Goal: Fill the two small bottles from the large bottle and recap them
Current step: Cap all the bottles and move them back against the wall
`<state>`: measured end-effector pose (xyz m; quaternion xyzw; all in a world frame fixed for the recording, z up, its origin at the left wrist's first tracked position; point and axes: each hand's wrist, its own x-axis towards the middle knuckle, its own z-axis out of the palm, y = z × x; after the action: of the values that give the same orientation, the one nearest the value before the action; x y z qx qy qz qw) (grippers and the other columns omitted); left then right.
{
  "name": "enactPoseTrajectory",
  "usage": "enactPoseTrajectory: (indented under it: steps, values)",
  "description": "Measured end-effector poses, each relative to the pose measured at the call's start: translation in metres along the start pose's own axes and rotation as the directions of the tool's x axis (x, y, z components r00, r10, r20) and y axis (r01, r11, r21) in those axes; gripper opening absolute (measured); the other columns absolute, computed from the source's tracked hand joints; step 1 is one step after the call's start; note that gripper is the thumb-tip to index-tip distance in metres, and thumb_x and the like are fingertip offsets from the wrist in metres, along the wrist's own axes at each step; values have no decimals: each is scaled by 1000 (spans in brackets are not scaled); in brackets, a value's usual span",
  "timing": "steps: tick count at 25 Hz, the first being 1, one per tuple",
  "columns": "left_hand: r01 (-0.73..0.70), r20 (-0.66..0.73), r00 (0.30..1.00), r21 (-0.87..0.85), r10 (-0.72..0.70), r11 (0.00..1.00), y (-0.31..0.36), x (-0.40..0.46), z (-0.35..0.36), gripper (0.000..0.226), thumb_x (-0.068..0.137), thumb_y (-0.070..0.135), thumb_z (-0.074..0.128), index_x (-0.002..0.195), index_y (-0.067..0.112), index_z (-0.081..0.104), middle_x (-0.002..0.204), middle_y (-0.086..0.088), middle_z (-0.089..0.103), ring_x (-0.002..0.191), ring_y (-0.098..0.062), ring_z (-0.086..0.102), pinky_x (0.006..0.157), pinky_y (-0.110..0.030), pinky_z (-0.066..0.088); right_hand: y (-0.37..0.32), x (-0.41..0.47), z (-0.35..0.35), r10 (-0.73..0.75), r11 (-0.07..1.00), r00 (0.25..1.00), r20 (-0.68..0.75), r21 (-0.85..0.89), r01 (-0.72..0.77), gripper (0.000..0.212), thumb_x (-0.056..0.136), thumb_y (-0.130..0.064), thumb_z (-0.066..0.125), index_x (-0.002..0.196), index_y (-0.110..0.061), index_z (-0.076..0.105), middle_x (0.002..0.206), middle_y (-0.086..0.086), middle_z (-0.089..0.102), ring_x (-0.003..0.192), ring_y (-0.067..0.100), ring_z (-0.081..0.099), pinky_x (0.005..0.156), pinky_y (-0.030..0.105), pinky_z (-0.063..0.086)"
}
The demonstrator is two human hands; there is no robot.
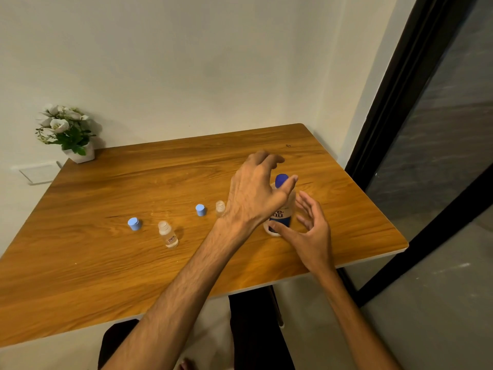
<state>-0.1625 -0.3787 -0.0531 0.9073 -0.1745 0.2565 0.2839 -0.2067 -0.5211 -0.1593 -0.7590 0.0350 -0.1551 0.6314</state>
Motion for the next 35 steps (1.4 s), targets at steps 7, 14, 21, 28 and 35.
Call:
enactPoseTrajectory:
  steps: [7,14,21,28,35]
  values:
    - [223,-254,935,-117,-247,968,-67,-47,-31,19,92,12,63,107,12,75,100,0,73,80,-15,66,69,-35,58,-37,-46,24,-235,970,945,-227,13,244,16,87,-3,81,99,-13,78,94,-5,78,87,15,74,76,33,63]
    - [345,202,839,522,-505,780,-120,-34,-32,38,91,25,66,126,11,70,125,-14,69,110,-34,70,82,-41,58,-21,-38,113,-47,974,997,57,-217,58,61,82,-29,89,137,-30,62,121,-15,72,77,1,71,74,28,62]
    - [349,241,826,492,-510,797,-133,-30,-24,27,91,27,67,111,12,75,103,-13,77,95,-33,73,80,-41,63,-15,-10,132,-9,946,988,153,-319,58,46,87,-32,85,130,-31,67,113,-10,78,80,7,74,77,43,65]
    - [322,191,923,92,-334,942,-103,-42,-34,18,87,33,75,93,16,78,79,0,76,74,-18,71,63,-29,51,-8,-12,126,18,950,989,148,-312,29,28,88,-33,81,114,-30,73,97,-8,80,76,5,74,68,33,61]
    - [294,140,942,101,-306,951,-99,-56,-37,19,83,35,80,86,19,71,72,6,72,68,-17,70,58,-32,54,-12,-13,122,32,954,987,156,-299,16,42,88,-26,82,129,-29,72,112,-5,81,87,7,75,79,38,66]
